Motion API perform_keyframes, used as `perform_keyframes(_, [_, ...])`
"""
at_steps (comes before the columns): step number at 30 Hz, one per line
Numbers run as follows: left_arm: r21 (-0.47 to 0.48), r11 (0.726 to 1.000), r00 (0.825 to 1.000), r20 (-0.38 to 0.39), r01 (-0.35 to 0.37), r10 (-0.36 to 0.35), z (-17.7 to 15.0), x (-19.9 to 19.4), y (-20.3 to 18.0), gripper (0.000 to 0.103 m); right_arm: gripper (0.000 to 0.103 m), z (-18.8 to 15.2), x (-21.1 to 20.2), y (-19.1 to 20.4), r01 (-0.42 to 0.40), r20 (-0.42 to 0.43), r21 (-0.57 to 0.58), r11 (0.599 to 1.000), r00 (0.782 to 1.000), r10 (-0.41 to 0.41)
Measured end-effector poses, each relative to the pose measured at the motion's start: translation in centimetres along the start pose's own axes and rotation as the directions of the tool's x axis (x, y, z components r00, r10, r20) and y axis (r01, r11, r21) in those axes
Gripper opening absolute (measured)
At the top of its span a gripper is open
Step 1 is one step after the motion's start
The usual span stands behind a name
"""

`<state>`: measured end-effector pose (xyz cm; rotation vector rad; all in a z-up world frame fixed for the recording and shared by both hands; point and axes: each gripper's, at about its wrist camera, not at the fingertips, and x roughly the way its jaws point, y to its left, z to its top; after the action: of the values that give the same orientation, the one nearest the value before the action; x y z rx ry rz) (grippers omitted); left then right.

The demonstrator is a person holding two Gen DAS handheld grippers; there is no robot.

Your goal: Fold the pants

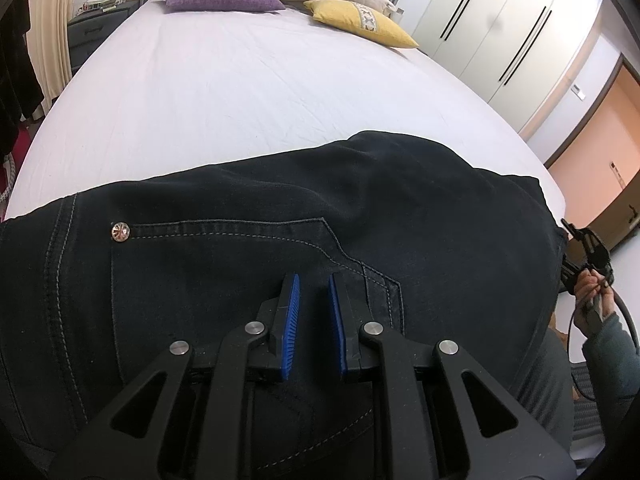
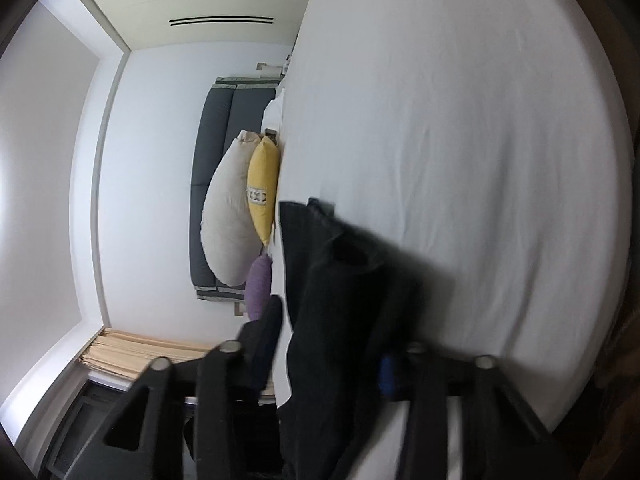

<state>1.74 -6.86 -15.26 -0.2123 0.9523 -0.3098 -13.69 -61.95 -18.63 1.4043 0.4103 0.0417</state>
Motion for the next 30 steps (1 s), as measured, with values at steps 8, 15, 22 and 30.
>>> perform_keyframes(8, [-0.011,0.999,0.998,0.024,0.054,-0.053,2.8,-1.5,-3.0,0.015,0.012,0.6,1.3,1.5,0.084,-0.002,-0.074,0.994,0.996,-0.084])
perform_keyframes(15, [0.022,0.971,0.968,-0.087,0.237,-0.234,4.3,4.8,-10.3,0.015,0.009,-0.4,1.5,2.6,0.184,0.045,-0.158,0.97,0.983,-0.179])
perform_keyframes(22, [-0.104,0.949,0.943,-0.119,0.298,-0.31,3.0,8.2,-8.0,0.014,0.009,-0.9,2.2,4.7,0.295,0.085,-0.257,0.92,0.955,-0.283])
perform_keyframes(30, [-0.132,0.937,0.935,-0.107,0.324,-0.338,2.4,8.5,-6.7,0.014,0.009,-5.5,3.7,11.1,0.395,0.143,-0.49,0.777,0.916,-0.375])
